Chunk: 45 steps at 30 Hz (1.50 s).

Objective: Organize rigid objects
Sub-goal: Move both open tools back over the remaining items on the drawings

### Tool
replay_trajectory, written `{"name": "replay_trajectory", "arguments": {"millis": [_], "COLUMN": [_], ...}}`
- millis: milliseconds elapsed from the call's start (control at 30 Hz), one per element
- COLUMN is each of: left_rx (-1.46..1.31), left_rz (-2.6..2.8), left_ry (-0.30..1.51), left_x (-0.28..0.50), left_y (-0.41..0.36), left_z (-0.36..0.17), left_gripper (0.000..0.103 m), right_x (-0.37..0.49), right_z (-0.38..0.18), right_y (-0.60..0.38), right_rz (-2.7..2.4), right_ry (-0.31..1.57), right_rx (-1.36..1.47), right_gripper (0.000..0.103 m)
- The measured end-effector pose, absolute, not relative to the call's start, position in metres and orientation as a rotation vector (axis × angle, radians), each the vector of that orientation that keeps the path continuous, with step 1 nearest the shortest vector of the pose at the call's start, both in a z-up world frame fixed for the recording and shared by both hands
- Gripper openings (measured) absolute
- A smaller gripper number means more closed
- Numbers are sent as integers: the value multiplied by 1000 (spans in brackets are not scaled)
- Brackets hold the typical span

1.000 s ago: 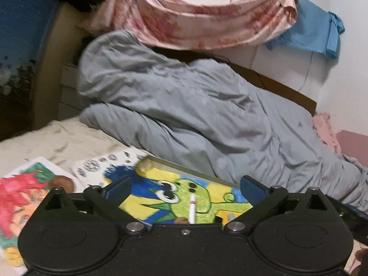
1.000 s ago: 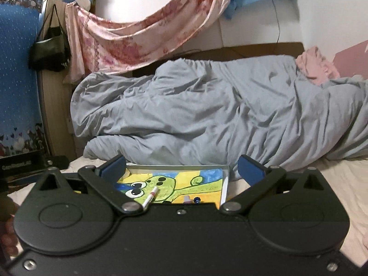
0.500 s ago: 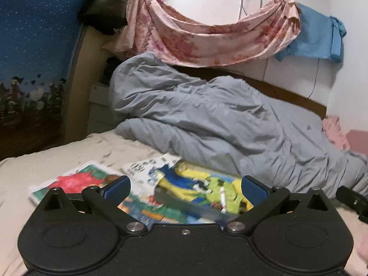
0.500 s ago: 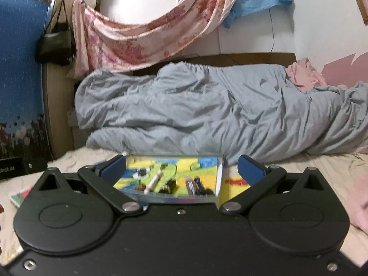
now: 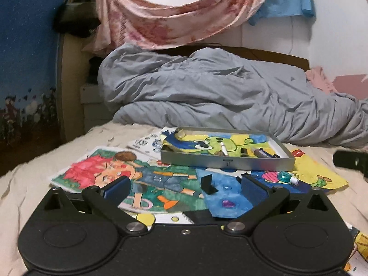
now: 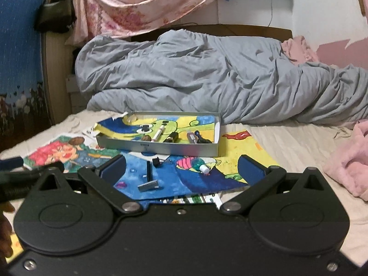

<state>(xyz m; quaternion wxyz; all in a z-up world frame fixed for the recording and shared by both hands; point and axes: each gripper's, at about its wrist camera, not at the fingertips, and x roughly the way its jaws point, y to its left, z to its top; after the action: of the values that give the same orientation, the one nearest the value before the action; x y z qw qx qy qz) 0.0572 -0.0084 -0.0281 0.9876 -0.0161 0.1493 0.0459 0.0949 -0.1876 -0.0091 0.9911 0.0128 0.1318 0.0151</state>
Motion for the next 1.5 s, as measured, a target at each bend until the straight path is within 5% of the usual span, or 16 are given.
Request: {"name": "replay_trajectory", "arguments": {"millis": [1500], "left_rx": [-46], "left_rz": [150], "left_ry": [368], "left_x": [71], "left_y": [1], "left_z": [-43], "left_gripper": [102], "right_x": [124], "right_z": [-35], "right_y": [-171], "right_rz": [44], "right_ry": [435], "right_rx": [-37], "right_gripper": [102]}}
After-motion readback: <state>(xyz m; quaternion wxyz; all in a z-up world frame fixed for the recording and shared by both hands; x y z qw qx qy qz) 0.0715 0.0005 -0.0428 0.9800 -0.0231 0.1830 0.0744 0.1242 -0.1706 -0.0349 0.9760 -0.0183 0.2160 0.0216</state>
